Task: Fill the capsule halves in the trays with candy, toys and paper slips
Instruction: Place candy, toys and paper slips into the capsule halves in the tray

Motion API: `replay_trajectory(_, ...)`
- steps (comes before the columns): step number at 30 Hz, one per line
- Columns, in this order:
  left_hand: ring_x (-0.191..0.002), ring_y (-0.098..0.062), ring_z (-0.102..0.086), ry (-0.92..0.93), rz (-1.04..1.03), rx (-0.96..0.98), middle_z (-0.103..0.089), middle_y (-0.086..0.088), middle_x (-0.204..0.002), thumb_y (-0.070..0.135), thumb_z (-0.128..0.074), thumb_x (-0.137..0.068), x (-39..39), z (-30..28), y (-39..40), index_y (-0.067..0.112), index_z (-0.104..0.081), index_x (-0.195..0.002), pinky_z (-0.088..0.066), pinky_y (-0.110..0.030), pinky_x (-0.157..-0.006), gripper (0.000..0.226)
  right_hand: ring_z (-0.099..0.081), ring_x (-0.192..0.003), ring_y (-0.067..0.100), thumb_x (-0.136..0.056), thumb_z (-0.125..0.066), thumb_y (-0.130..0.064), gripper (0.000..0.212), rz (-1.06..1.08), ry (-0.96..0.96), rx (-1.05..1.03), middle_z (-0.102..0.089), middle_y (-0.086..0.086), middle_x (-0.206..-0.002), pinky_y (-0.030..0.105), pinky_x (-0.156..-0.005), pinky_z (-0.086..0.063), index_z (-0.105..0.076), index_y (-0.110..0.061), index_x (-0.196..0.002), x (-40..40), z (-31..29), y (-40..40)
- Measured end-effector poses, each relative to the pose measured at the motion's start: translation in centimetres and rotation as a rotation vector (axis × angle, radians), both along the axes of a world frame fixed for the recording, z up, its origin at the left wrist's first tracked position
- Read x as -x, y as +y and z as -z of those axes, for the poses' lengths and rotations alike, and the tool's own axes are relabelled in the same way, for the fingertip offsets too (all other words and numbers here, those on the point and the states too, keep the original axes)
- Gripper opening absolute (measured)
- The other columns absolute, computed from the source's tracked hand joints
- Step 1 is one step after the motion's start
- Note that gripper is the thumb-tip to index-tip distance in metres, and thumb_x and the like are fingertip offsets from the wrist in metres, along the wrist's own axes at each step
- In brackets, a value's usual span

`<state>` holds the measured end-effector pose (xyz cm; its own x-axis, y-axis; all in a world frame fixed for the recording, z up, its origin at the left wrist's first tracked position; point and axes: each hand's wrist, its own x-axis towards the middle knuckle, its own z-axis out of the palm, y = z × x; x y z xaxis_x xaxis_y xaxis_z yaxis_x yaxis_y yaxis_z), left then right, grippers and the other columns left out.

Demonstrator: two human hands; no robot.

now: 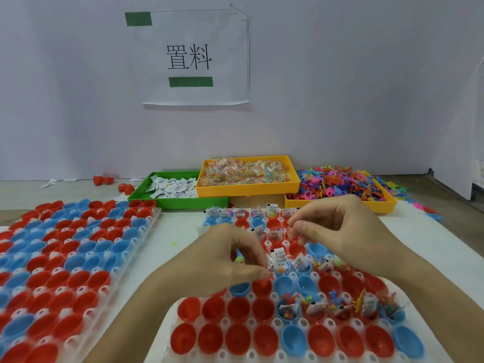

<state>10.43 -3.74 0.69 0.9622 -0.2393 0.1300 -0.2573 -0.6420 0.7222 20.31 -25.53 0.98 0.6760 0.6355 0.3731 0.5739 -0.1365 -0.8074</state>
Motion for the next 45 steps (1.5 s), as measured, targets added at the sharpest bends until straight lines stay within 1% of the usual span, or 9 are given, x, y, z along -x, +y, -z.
replay_trajectory(6,-0.077,0.001,-0.060,0.101,0.059,-0.184,-0.063,0.021,-0.078,0.027,-0.075,-0.085,0.3,0.2,-0.4,0.028,-0.073,-0.078,-0.035,-0.006,-0.087,0.007,-0.073,-0.080,0.015,-0.090,-0.070,-0.017,0.013,0.045,-0.064,0.012,-0.076,-0.006,-0.084,0.035,-0.074,-0.061,-0.079,-0.026,-0.090,-0.3,0.1,-0.1)
replay_trajectory(13,-0.085,-0.001,-0.056,0.091,0.029,-0.237,-0.062,0.016,-0.084,0.034,-0.077,-0.083,0.2,0.5,-0.7,0.024,-0.076,-0.080,-0.046,-0.020,-0.078,0.010,-0.071,-0.082,0.011,-0.090,-0.070,-0.019,0.014,0.078,-0.109,0.034,-0.075,-0.013,-0.086,0.037,-0.075,-0.059,-0.078,-0.030,-0.090,-0.3,0.2,-0.1)
replay_trajectory(18,-0.091,0.002,-0.048,0.039,0.005,-0.302,-0.057,0.020,-0.087,0.042,-0.077,-0.080,0.2,0.8,-0.6,0.031,-0.074,-0.083,-0.042,-0.016,-0.079,0.012,-0.071,-0.084,0.009,-0.090,-0.070,-0.019,0.014,0.091,-0.126,0.042,-0.075,-0.015,-0.086,0.036,-0.075,-0.060,-0.078,-0.030,-0.090,-0.5,0.3,-0.2)
replay_trajectory(23,-0.082,-0.005,-0.053,-0.047,-0.017,-0.236,-0.058,0.015,-0.085,0.040,-0.078,-0.078,0.0,0.8,-0.4,0.029,-0.074,-0.083,-0.047,-0.021,-0.070,0.013,-0.071,-0.081,0.010,-0.091,-0.070,-0.018,0.014,0.107,-0.130,0.020,-0.075,-0.015,-0.086,0.035,-0.074,-0.059,-0.078,-0.029,-0.090,-0.9,0.3,-0.4)
replay_trajectory(29,-0.071,-0.003,-0.056,-0.268,-0.406,-0.222,-0.062,0.015,-0.071,0.038,-0.070,-0.085,-3.8,0.2,1.4,0.034,-0.063,-0.070,-0.043,-0.014,-0.061,0.017,-0.070,-0.087,0.005,-0.094,-0.065,-0.017,0.020,0.184,-0.132,0.009,-0.074,-0.018,-0.088,0.028,-0.075,-0.059,-0.076,-0.033,-0.095,-2.0,0.6,-1.0)
replay_trajectory(32,-0.076,-0.011,-0.060,-0.275,-0.595,-0.255,-0.067,0.005,-0.085,0.016,-0.063,-0.092,-8.5,-0.6,3.6,0.020,-0.068,-0.086,-0.045,-0.020,-0.066,0.009,-0.069,-0.089,0.005,-0.094,-0.065,-0.018,0.021,0.244,-0.123,-0.019,-0.074,-0.018,-0.090,0.028,-0.074,-0.059,-0.073,-0.035,-0.102,-2.6,1.0,-1.3)
replay_trajectory(36,-0.091,-0.028,-0.065,-0.239,-0.746,-0.310,-0.070,-0.017,-0.104,0.002,-0.054,-0.094,-14.1,-1.6,5.7,0.002,-0.072,-0.105,-0.051,-0.032,-0.078,0.021,-0.069,-0.086,0.005,-0.095,-0.064,-0.016,0.023,0.258,-0.136,-0.030,-0.073,-0.019,-0.087,0.028,-0.074,-0.058,-0.072,-0.036,-0.102,-2.8,1.1,-1.3)
replay_trajectory(42,-0.085,-0.026,-0.060,-0.016,-0.685,-0.470,-0.069,-0.018,-0.093,0.033,-0.074,-0.087,-18.1,-1.4,5.9,-0.003,-0.072,-0.093,-0.054,-0.039,-0.082,0.036,-0.069,-0.084,0.002,-0.096,-0.061,-0.012,0.023,0.271,-0.149,-0.029,-0.073,-0.021,-0.084,0.025,-0.073,-0.057,-0.073,-0.032,-0.101,-3.0,1.0,-1.6)
replay_trajectory(45,-0.094,-0.030,-0.066,-0.003,-0.724,-0.439,-0.071,-0.019,-0.099,0.021,-0.078,-0.084,-18.9,-1.2,6.0,-0.005,-0.073,-0.098,-0.057,-0.041,-0.086,0.030,-0.069,-0.084,0.002,-0.096,-0.062,-0.014,0.022,0.269,-0.144,-0.028,-0.072,-0.022,-0.084,0.024,-0.073,-0.057,-0.074,-0.032,-0.101,-3.0,1.0,-1.7)
